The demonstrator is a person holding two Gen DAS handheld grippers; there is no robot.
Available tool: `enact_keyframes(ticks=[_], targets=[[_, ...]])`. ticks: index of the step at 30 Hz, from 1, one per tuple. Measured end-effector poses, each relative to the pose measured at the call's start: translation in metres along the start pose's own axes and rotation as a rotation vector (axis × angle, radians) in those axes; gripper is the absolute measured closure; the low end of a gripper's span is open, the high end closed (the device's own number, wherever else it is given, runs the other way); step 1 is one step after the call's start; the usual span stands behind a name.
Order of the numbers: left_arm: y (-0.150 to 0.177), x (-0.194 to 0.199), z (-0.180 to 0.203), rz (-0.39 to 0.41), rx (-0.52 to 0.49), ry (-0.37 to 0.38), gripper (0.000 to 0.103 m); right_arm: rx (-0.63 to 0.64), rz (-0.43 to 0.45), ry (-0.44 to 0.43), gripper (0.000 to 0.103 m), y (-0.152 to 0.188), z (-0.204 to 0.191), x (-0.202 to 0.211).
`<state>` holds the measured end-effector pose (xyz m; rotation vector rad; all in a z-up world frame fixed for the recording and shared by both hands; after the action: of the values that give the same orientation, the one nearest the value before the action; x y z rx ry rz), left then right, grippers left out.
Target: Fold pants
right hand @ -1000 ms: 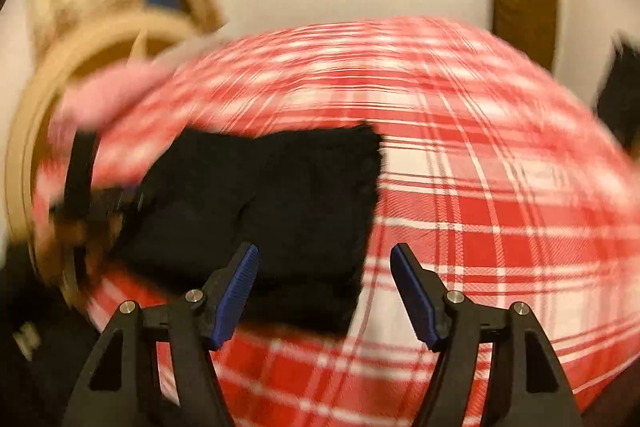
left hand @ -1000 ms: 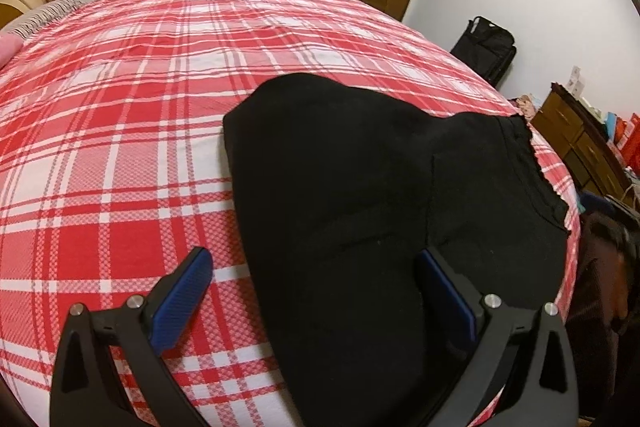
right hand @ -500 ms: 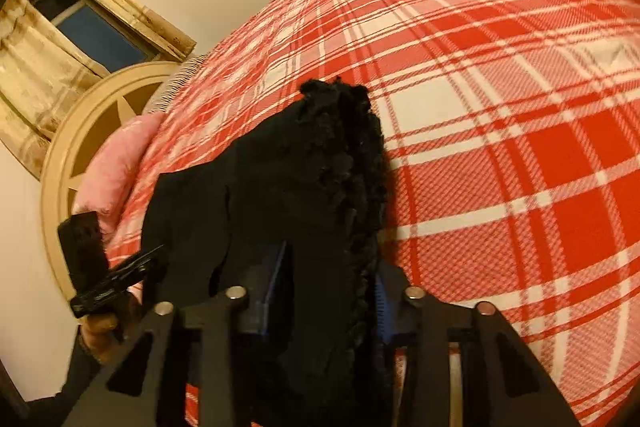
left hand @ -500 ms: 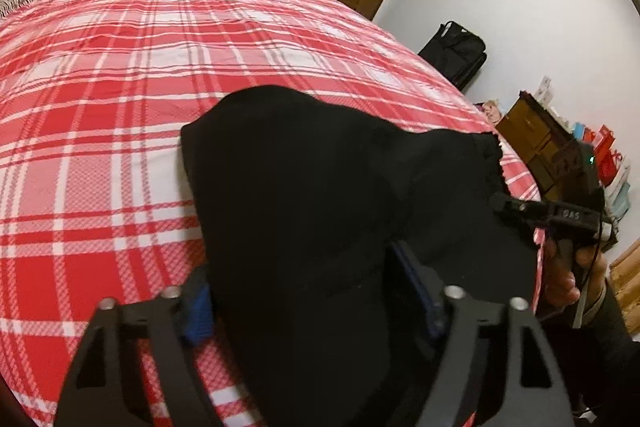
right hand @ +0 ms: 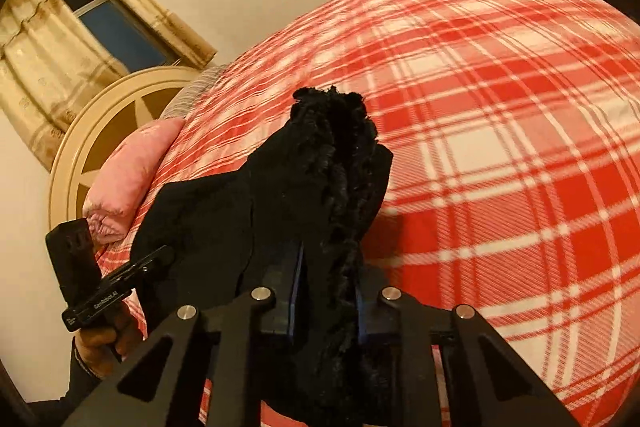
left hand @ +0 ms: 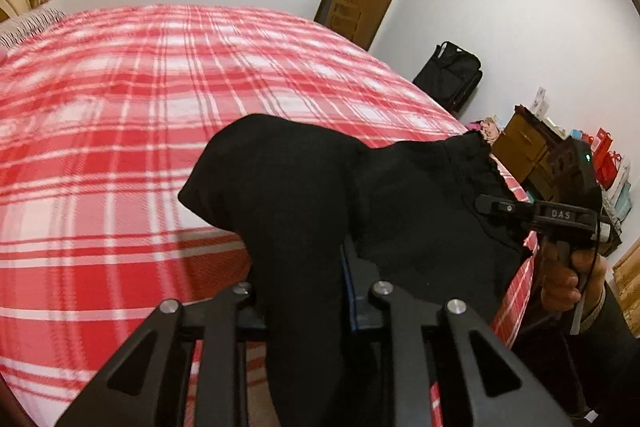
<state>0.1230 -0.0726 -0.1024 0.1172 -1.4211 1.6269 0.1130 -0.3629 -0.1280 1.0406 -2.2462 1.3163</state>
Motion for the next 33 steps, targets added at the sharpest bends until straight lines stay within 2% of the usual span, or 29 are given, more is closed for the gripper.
enact_keyframes(ticks=[17, 25, 33], targets=[[-0.012, 0.105, -0.082, 0.120, 0.054, -0.223, 0.078, 0.245, -0.093, -0.141, 0.086, -0.031, -0.144, -0.089], [-0.004, 0.129, -0.125, 0.140, 0.113, -0.315, 0.079, 0.330, -0.136, -0.190, 0.086, -0.029, -0.201, -0.136], [0.006, 0.149, -0.158, 0.155, 0.163, -0.372, 0.079, 0.376, -0.175, -0.226, 0.086, -0.024, -0.240, -0.172]])
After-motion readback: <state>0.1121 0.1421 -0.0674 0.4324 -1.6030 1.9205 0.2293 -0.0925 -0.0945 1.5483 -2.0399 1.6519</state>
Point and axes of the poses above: each gripper's, at about its wrist camera, not at the fingertips, and x roughly against the way its jaws point, z to its right, y to its underside, the point moved 4 cm from there along -x, roughly the way its jaws point, and after that the axes turned 3 degrees about z, right-handed, at the moved point
